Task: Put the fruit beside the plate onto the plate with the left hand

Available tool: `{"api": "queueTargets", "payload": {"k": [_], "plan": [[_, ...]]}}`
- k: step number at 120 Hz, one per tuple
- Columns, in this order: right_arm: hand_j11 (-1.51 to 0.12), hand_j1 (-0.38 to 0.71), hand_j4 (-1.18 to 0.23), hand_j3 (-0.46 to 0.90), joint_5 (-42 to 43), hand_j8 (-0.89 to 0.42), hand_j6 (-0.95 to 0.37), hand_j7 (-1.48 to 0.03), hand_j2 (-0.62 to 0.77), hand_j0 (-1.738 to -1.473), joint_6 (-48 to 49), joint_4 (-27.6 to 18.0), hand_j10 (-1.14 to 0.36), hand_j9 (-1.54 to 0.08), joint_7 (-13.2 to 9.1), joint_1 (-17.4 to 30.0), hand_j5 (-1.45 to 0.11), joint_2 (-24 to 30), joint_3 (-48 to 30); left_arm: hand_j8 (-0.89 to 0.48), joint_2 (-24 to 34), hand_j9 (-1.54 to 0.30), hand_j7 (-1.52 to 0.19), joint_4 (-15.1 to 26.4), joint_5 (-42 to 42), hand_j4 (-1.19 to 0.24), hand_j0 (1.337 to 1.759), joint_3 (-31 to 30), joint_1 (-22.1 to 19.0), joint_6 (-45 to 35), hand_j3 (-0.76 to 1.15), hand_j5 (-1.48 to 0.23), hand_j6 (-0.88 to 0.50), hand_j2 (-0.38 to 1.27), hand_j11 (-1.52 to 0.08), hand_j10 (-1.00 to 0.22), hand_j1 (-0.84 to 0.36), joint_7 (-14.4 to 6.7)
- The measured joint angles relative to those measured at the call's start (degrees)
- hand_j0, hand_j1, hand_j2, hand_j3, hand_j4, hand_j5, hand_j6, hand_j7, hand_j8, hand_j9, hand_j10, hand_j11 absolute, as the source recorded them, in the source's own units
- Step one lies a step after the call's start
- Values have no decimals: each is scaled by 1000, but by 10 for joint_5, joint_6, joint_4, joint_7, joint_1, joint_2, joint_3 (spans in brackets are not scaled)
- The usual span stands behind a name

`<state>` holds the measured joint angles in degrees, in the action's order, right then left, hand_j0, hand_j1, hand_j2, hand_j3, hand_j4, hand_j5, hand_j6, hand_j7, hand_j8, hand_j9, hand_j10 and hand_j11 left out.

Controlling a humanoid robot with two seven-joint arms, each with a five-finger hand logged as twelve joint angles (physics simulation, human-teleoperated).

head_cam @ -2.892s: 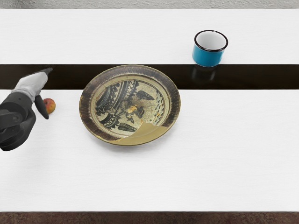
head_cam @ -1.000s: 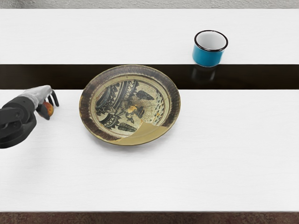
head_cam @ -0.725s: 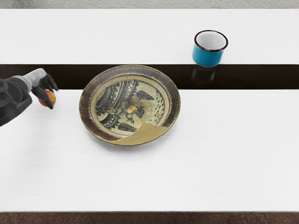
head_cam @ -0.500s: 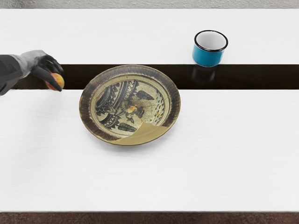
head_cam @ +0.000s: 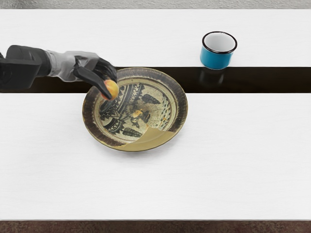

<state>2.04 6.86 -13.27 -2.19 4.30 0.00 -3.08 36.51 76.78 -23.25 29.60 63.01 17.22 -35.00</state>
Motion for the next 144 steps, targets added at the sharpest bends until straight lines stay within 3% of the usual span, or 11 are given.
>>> {"api": "queueTargets", "payload": {"k": [12,13,21,29,51,63,90,110,139,144], "plan": [[-20,-331,-15,0,0,-15,-15,-20,-3,-1658,0,0,-15,-20,0,0,-20,0,0,-445,-29,-987,-992,0,1,-740,1656,-11,-21,4,0,-1024,-533,859,-994,-658,-475,0],[-20,-331,-15,0,0,-15,-15,-20,-3,-1658,0,0,-15,-20,0,0,-20,0,0,-438,-30,-983,-989,0,1,-741,1657,-11,-23,4,0,-1023,-524,762,-989,-653,-465,0],[-20,-331,-15,0,0,-15,-15,-20,-3,-1658,0,0,-15,-20,0,0,-20,0,0,-428,-41,-987,-997,0,0,-740,1656,-17,-24,5,0,-1026,-547,862,-992,-650,-490,0],[-20,-331,-15,0,0,-15,-15,-20,-3,-1658,0,0,-15,-20,0,0,-20,0,0,-444,-44,-968,-981,-1,-1,-725,1656,-21,-24,5,0,-1007,-558,841,-974,-655,-481,0],[-20,-331,-15,0,0,-15,-15,-20,-3,-1658,0,0,-15,-20,0,0,-20,0,0,-289,-39,-534,-540,-6,-13,-403,1657,-25,-10,7,0,-551,-335,370,-537,-379,-118,0],[-20,-331,-15,0,0,-15,-15,-20,-3,-1658,0,0,-15,-20,0,0,-20,0,0,-183,-31,-335,-338,-8,-8,-253,1658,-3,-11,78,0,-345,-212,228,-337,-238,56,0],[-20,-331,-15,0,0,-15,-15,-20,-3,-1658,0,0,-15,-20,0,0,-20,0,0,-72,34,-124,-125,-9,85,-95,1658,84,-24,166,0,-128,-81,78,-125,-90,240,0],[-20,-331,-15,0,0,-15,-15,-20,-3,-1658,0,0,-15,-20,0,0,-20,0,0,-40,103,-66,-66,-9,169,-50,1658,96,-73,176,0,-67,-44,36,-66,-48,291,0],[-20,-331,-15,0,0,-15,-15,-20,-3,-1658,0,0,-15,-20,0,0,-20,0,0,-22,178,-33,-34,-17,296,-26,1658,99,-94,178,0,-34,-24,13,-33,-25,319,0],[-20,-331,-15,0,0,-15,-15,-20,-3,-1658,0,0,-15,-20,0,0,-20,0,0,-19,184,-29,-29,-21,319,-22,1658,98,-125,178,0,-29,-21,11,-29,-21,323,0]]}}
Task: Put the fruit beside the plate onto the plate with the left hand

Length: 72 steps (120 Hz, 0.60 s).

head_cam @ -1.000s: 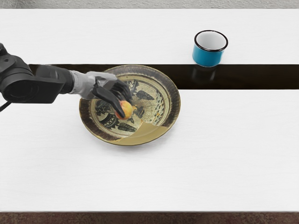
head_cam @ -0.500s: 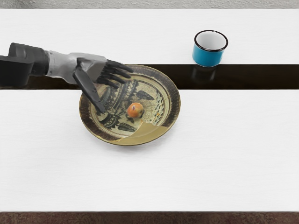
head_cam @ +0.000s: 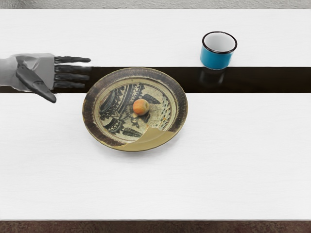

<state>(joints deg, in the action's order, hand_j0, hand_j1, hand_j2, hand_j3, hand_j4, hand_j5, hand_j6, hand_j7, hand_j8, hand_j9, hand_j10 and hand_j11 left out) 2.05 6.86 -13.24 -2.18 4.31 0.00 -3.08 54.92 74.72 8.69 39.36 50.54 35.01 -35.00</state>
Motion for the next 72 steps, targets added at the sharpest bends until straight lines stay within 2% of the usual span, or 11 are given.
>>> {"api": "queueTargets", "payload": {"k": [3,10,41,72], "plan": [[-20,-331,-15,0,0,-15,-15,-20,-3,-1658,0,0,-15,-20,0,0,-20,0,0,-17,16,-26,-26,-2,13,-20,1658,-1,-14,0,0,-26,-18,9,-26,-19,326,0],[-20,-331,-15,0,0,-15,-15,-20,-3,-1658,0,0,-15,-20,0,0,-20,0,0,-12,44,-19,-19,-8,37,-14,1658,-2,-18,0,0,-20,-13,7,-19,-14,332,0],[-20,-331,-15,0,0,-15,-15,-20,-3,-1658,0,1,-15,-20,0,0,-20,0,0,-1,48,-5,-5,-72,65,-2,1658,-3,-19,1,0,-5,-1,1,-5,-2,344,0],[-20,-331,-15,0,0,-15,-15,-20,-3,-1658,0,1,-15,-20,0,0,-20,0,0,2,48,-1,-1,-113,62,2,1658,-2,-16,1,0,-1,2,0,-1,1,347,0]]}}
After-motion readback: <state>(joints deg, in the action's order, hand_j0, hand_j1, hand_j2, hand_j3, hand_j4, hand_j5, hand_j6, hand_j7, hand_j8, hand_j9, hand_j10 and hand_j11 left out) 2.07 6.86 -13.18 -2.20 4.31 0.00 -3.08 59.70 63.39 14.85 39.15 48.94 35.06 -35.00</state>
